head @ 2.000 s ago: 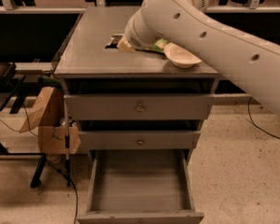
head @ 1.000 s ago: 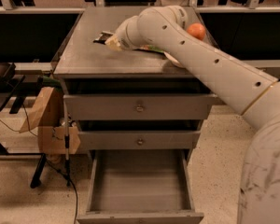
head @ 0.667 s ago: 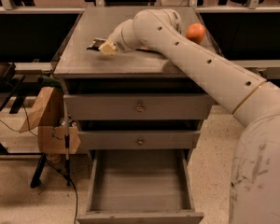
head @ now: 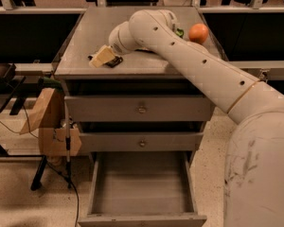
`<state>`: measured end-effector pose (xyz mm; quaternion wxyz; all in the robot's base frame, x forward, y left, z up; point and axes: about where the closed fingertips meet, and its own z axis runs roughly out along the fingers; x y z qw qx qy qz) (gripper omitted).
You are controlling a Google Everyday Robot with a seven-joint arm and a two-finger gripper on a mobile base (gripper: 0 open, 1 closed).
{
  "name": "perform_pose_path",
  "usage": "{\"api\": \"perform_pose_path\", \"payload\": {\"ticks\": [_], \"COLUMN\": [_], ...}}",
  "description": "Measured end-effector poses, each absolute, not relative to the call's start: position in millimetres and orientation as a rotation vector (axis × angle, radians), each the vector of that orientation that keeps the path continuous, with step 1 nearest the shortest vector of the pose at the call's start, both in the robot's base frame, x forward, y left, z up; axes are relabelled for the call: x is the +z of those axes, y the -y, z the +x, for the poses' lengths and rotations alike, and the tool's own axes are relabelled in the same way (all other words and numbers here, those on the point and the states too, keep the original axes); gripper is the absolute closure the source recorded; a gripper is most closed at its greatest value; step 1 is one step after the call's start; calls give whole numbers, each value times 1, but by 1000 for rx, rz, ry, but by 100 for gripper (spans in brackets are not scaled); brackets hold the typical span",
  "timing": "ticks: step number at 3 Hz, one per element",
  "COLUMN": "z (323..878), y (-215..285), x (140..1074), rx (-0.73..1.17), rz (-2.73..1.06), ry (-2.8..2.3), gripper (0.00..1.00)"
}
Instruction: Pick rxbar chocolate from bottom drawer and place on counter
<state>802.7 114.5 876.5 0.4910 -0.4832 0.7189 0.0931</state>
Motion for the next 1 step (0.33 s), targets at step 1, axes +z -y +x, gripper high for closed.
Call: {"api": "perform_pose_path", "payload": {"ticks": [1], "z": [803], "y": [-115], "x": [876], "rx": [226], "rz": [-1173], "ry": [-1746], "gripper": [0]}}
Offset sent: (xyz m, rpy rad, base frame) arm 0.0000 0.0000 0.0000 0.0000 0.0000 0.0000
